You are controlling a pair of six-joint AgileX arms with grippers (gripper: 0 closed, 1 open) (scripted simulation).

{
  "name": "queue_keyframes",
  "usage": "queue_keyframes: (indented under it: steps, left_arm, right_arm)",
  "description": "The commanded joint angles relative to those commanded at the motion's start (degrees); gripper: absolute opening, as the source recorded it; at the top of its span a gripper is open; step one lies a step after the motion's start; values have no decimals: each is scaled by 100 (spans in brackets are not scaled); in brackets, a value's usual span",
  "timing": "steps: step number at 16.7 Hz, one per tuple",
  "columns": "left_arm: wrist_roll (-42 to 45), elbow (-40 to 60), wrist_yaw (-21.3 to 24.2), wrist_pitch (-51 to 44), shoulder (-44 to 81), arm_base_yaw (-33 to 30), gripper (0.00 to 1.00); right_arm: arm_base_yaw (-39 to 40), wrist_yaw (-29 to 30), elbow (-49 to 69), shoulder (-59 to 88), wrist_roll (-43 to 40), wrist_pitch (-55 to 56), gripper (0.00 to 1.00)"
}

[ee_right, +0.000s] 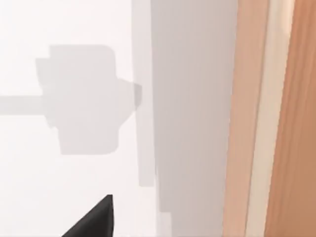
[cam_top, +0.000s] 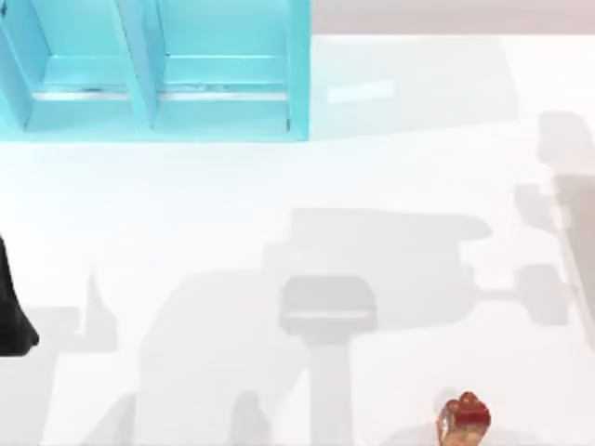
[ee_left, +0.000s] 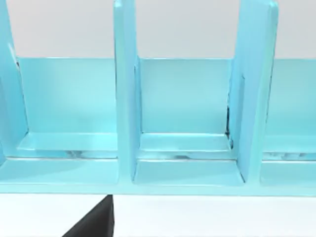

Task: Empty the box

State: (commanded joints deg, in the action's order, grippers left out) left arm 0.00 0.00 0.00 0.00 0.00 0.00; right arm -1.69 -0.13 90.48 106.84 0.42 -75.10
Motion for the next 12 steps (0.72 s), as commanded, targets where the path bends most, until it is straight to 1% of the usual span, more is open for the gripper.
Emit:
queue_keyframes:
  steps: [3, 6, 8, 12]
  left_arm:
    - [0, 0, 0, 0, 0, 0, 100]
    - [0, 0, 0, 0, 0, 0, 100]
    - [0, 0, 0, 0, 0, 0, 100]
    - [0, 0, 0, 0, 0, 0, 100]
  right_arm:
    - [-1323, -7, 730, 395, -1312, -267, 100]
    - [-2122, -12, 1346, 743, -2103, -488, 100]
    - [-2356, -14, 1566, 861, -2334, -561, 100]
    - [-2382, -14, 1590, 874, -2359, -568, 100]
